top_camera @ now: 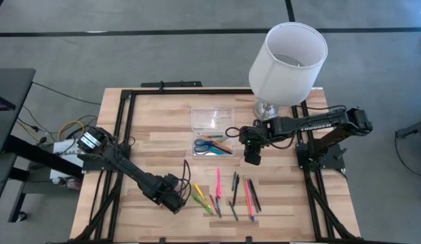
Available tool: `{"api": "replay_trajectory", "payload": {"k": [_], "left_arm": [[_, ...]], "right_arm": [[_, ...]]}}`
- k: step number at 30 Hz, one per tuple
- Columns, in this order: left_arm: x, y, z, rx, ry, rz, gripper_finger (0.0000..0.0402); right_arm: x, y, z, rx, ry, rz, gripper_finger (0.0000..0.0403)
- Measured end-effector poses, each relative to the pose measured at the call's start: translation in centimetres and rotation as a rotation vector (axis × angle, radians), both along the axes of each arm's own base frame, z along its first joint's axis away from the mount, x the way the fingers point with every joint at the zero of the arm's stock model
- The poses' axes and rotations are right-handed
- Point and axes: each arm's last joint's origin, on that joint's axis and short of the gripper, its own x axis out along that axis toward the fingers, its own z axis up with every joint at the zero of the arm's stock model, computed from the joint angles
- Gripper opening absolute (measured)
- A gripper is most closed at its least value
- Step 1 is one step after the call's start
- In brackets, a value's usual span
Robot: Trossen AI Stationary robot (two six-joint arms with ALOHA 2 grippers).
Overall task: Pick & place school supplies into a supply box
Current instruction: Put the red crayon into the transparent supply box
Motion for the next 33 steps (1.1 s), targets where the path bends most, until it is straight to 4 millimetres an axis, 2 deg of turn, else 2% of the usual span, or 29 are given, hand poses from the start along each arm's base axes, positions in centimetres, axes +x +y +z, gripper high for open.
{"api": "replay_trajectory", "payload": {"k": [10, 20, 26, 33], "left_arm": [[1.6, 1.4, 0.7, -0.009, -0.003, -0.121, 0.0010], [4.4, 4.2, 1.9, 0.036, -0.093, -0.250, 0.0010], [5.9, 6.6, 3.9, 0.098, -0.075, -0.358, 0.0011], [8.2, 10.9, 7.5, 0.246, -0.068, -0.526, 0.0011]], "right_arm": [[0.0, 0.0, 0.0, 0.001, 0.000, -0.001, 0.0117], [0.0, 0.0, 0.0, 0.009, -0.003, -0.026, 0.0117], [0.0, 0.0, 0.0, 0.021, -0.008, -0.063, 0.0117], [0.0, 0.0, 0.0, 0.044, -0.018, -0.135, 0.0117]]}}
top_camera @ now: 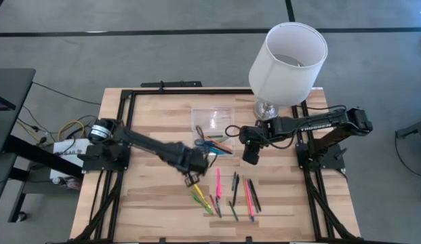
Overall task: Pick & place school supplies into a supply box
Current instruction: Put the red crayon into the transparent supply box
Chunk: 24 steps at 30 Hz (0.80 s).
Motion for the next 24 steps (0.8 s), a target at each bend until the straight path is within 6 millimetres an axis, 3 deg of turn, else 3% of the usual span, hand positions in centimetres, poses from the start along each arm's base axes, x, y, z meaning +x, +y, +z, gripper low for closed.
{"api": "replay_trajectory", "payload": {"k": [5, 12, 24], "left_arm": [[1.8, 4.0, 1.9, 0.094, -0.061, -0.137, 0.0011], [3.2, 9.1, 2.5, 0.139, -0.143, -0.319, 0.0011], [4.3, 13.7, 2.7, 0.188, -0.298, -0.583, 0.0011]], "right_arm": [[0.0, 0.0, 0.0, 0.020, -0.008, -0.064, 0.0117], [0.0, 0.2, 0.0, 0.052, -0.021, -0.157, 0.0117], [-0.1, 1.5, 0.0, 0.093, -0.038, -0.253, 0.0117]]}}
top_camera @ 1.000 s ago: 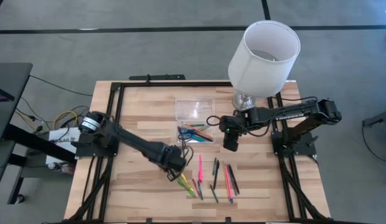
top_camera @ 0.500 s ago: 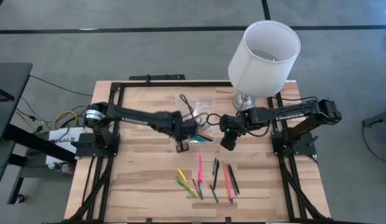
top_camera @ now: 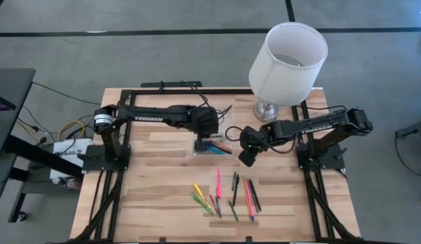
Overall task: Pick & place school supplies into a supply box
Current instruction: Put the red crayon into the transparent supply box, then put the black pen into the transparent supply box
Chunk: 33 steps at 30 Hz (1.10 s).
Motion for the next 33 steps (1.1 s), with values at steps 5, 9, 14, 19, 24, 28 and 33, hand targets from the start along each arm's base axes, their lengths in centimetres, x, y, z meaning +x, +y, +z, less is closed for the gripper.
{"api": "replay_trajectory", "payload": {"k": [5, 9, 14, 19, 24, 28, 33], "left_arm": [[0.3, 0.8, -0.1, 0.003, -0.033, -0.078, 0.0011], [1.2, 1.1, -1.6, -0.034, -0.037, -0.133, 0.0011], [1.7, 1.1, -3.3, -0.055, 0.005, -0.140, 0.0011], [1.7, 1.3, -3.2, -0.037, -0.004, -0.146, 0.0017], [1.6, 1.8, -3.2, -0.032, -0.007, -0.134, 0.0049], [1.8, 1.7, -3.1, -0.035, -0.035, -0.141, 0.0092], [1.8, 1.8, -3.1, -0.025, -0.034, -0.104, 0.0140]], "right_arm": [[-0.1, 0.9, 0.0, -0.018, -0.015, -0.054, 0.0117], [-0.2, 1.4, 0.0, -0.025, -0.025, -0.080, 0.0117], [-0.3, 2.0, 0.0, -0.013, -0.031, -0.113, 0.0117], [-0.4, 2.7, 0.0, -0.012, -0.041, -0.117, 0.0117], [-0.5, 3.1, 0.1, -0.017, -0.048, -0.129, 0.0117], [-0.5, 3.4, 0.1, -0.015, -0.049, -0.125, 0.0117], [-0.7, 3.9, 0.0, -0.002, -0.045, -0.149, 0.0117]]}}
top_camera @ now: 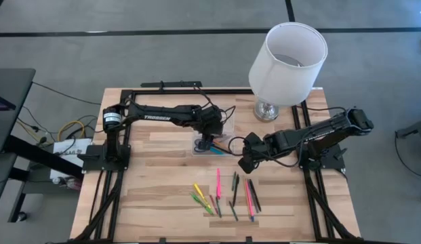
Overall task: Pick & place school supplies into a supply box
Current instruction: Put the black pen into the transparent supply box
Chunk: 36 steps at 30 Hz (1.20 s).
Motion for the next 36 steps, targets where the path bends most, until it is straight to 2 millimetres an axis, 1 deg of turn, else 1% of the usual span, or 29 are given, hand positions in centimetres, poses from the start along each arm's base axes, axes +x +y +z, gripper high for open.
{"api": "replay_trajectory", "payload": {"k": [2, 5, 10, 13, 18, 23, 26, 30, 33, 36], "left_arm": [[-0.1, 0.1, 0.1, -0.006, 0.016, 0.042, 0.0152], [-0.2, 0.4, 0.8, -0.055, 0.016, 0.086, 0.0159], [-0.5, 0.8, 2.2, -0.253, -0.015, 0.097, 0.0156], [-0.9, 0.8, 3.1, -0.317, -0.037, 0.088, 0.0152], [-1.3, 0.7, 4.3, -0.335, -0.066, 0.071, 0.0149], [-1.4, 0.7, 4.7, -0.332, -0.083, 0.066, 0.0148], [-1.3, 0.6, 4.7, -0.345, -0.090, 0.055, 0.0148], [-1.1, 0.5, 4.8, -0.347, -0.111, 0.044, 0.0148], [-0.9, 0.4, 5.0, -0.376, -0.136, 0.030, 0.0148], [-0.9, 0.3, 5.1, -0.389, -0.144, 0.028, 0.0148]], "right_arm": [[-0.2, 0.5, 0.0, 0.013, 0.006, -0.015, 0.0117], [-0.6, 1.5, -0.1, 0.052, 0.012, -0.026, 0.0117], [-1.3, 3.7, -0.1, 0.110, 0.009, -0.052, 0.0117], [-1.9, 5.1, -0.1, 0.144, 0.007, -0.079, 0.0117], [-3.2, 7.6, -0.1, 0.193, -0.003, -0.133, 0.0117], [-4.2, 9.9, -0.5, 0.206, -0.042, -0.200, 0.0117], [-4.1, 11.3, -1.5, 0.213, -0.049, -0.188, 0.0117], [-3.3, 12.6, -3.8, 0.192, -0.005, -0.176, 0.0117], [-2.8, 12.9, -5.4, 0.173, 0.025, -0.229, 0.0117], [-2.3, 12.8, -6.2, 0.172, 0.036, -0.265, 0.0117]]}}
